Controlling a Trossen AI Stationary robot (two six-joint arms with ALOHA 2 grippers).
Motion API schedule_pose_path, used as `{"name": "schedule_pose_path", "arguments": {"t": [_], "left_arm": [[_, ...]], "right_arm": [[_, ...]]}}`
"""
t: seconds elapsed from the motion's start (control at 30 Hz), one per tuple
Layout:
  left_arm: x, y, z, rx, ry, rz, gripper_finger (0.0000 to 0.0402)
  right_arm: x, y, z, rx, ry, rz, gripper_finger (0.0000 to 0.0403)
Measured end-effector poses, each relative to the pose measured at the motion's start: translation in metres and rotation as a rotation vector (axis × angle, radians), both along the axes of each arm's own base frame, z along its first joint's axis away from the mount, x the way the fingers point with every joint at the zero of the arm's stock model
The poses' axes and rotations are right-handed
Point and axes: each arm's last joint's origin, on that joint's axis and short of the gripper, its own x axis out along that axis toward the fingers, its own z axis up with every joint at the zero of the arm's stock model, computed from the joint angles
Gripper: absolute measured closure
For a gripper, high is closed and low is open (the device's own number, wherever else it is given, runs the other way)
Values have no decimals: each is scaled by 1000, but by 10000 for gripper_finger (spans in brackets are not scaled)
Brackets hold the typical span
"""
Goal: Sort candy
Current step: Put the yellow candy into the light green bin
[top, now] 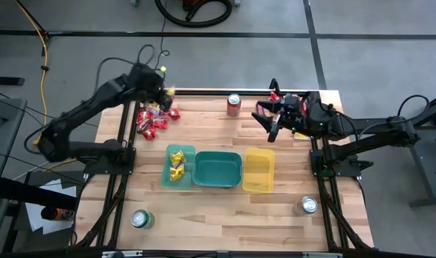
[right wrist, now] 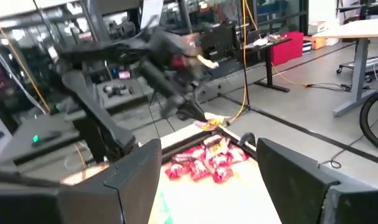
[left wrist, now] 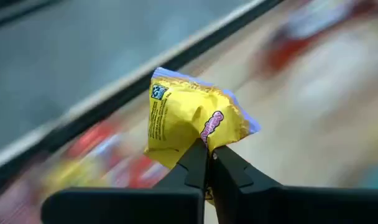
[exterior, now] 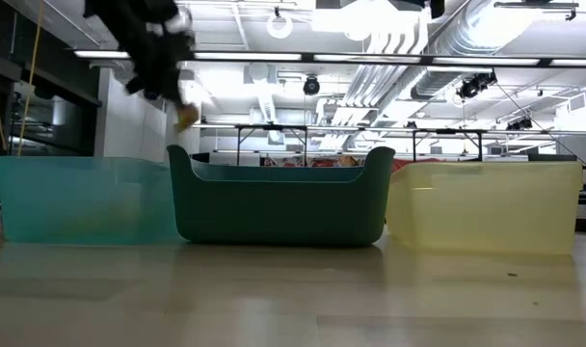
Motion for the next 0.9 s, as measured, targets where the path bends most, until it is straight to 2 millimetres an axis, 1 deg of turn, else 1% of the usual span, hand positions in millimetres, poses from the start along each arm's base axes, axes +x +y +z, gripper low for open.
{"name": "schedule_pose_path", "arguments": {"t": [0.07, 0.17, 0.3, 0.4, 0.47, 0.53, 0.6, 0.73, 0.83, 0.9], "left_arm": [[5, -14, 16, 39, -174, -119, 401], [17, -40, 28, 83, -356, -331, 401], [40, -73, 34, 75, -536, -525, 401], [54, -94, 37, 87, -656, -635, 401], [62, -106, 39, 97, -698, -683, 401], [66, -113, 40, 114, -718, -694, 401], [69, -119, 41, 126, -737, -709, 401], [73, -123, 39, 113, -730, -730, 401], [72, -124, 37, 101, -711, -730, 401], [71, -124, 34, 71, -678, -735, 401]], "right_arm": [[2, -1, 1, 12, -29, 14, 143], [10, -1, 1, 7, -48, 82, 143], [32, 1, -8, 2, -57, 175, 143], [49, 2, -18, 0, -48, 220, 143], [59, 3, -24, 1, -40, 240, 143], [67, 3, -26, 3, -23, 255, 143], [75, 4, -23, 3, -25, 274, 143], [87, 5, -18, -43, 4, 303, 143], [92, 5, -13, -76, 53, 307, 144], [91, 5, -9, -80, 85, 308, 144]]}}
